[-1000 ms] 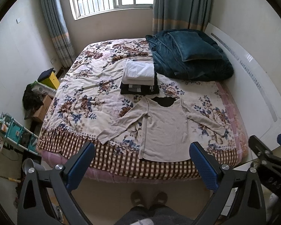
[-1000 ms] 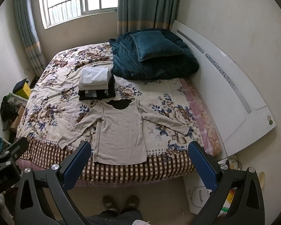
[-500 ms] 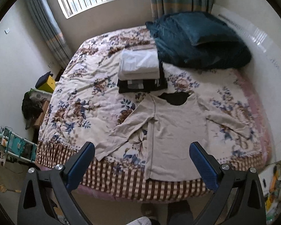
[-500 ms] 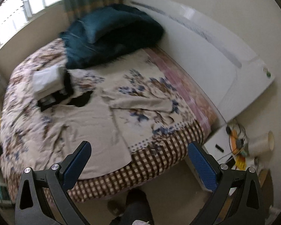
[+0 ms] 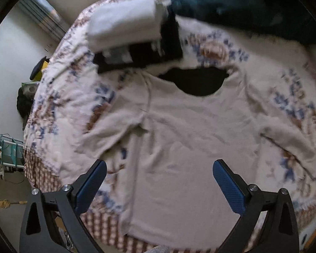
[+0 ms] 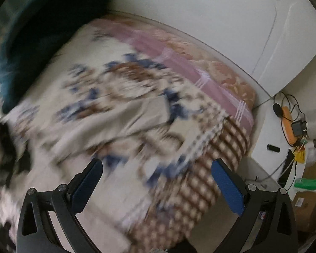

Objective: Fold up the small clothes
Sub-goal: 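Lower the right gripper to the shirt's side edge and grasp it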

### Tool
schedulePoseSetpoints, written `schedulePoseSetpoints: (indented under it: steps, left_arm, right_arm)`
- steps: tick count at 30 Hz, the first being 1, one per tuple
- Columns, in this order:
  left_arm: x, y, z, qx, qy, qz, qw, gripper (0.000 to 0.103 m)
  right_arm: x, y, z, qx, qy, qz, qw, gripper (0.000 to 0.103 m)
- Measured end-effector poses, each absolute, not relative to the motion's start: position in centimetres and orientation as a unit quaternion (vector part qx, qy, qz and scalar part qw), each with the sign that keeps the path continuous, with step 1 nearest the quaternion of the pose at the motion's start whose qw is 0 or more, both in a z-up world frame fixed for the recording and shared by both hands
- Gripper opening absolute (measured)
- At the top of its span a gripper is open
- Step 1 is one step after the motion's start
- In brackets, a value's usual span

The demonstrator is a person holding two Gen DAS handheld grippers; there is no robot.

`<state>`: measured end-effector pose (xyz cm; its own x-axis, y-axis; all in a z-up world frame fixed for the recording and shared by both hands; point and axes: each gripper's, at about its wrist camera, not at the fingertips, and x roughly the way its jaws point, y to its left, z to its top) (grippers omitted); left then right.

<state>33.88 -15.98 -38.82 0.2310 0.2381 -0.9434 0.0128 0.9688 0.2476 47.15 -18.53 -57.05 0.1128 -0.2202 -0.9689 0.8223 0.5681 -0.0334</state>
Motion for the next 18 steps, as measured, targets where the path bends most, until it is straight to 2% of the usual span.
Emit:
schedulePoseSetpoints:
  steps: [4, 7, 9, 10, 11, 12, 13, 14, 15, 18]
  left_arm:
    - [36.1, -16.8, -45.8, 0.108, 0.64, 0.091, 0.755, 0.103]
    - [37.6, -17.5, -50.2, 0.116, 0.655, 0.107, 0.739, 0.103]
    - [38.2, -17.5, -52.4, 0.121, 0.658, 0.114, 0.734, 0.103]
    - [38.4, -17.5, -53.5, 0.124, 0.66, 0.116, 0.732, 0.103]
    - [38.8, -17.8, -54.2, 0.125, 0.66, 0.116, 0.731, 0.103]
    - [39.0, -17.8, -54.8, 0.125, 0.66, 0.115, 0.732, 0.103]
    - [39.3, -18.0, -55.2, 0.122, 0.659, 0.113, 0.733, 0.103]
    - [39.3, -18.0, -55.3, 0.119, 0.658, 0.111, 0.735, 0.103]
    - [39.4, -18.1, -55.3, 0.117, 0.656, 0.11, 0.738, 0.103]
    - [39.3, -18.3, -54.3, 0.12, 0.654, 0.103, 0.74, 0.103]
  right_arm:
    - [48.5, -23.7, -66.6, 0.349, 0.553, -0.395, 0.646, 0.102]
    - [47.9, -26.2, -72.5, 0.442, 0.53, -0.411, 0.595, 0.094]
    - [47.1, -26.9, -74.7, 0.508, 0.487, -0.418, 0.574, 0.073]
    - [47.1, -26.9, -75.1, 0.518, 0.472, -0.429, 0.57, 0.072]
    - [47.0, -26.8, -75.1, 0.52, 0.456, -0.438, 0.574, 0.063]
    - [47.1, -26.6, -75.0, 0.522, 0.443, -0.442, 0.58, 0.048]
    - [47.3, -26.4, -75.0, 0.521, 0.436, -0.443, 0.585, 0.038]
    - [47.5, -26.3, -74.9, 0.517, 0.432, -0.444, 0.591, 0.018]
    - [47.7, -26.0, -74.7, 0.512, 0.428, -0.442, 0.599, 0.007]
    - [48.7, -24.7, -72.6, 0.485, 0.423, -0.434, 0.63, 0.005]
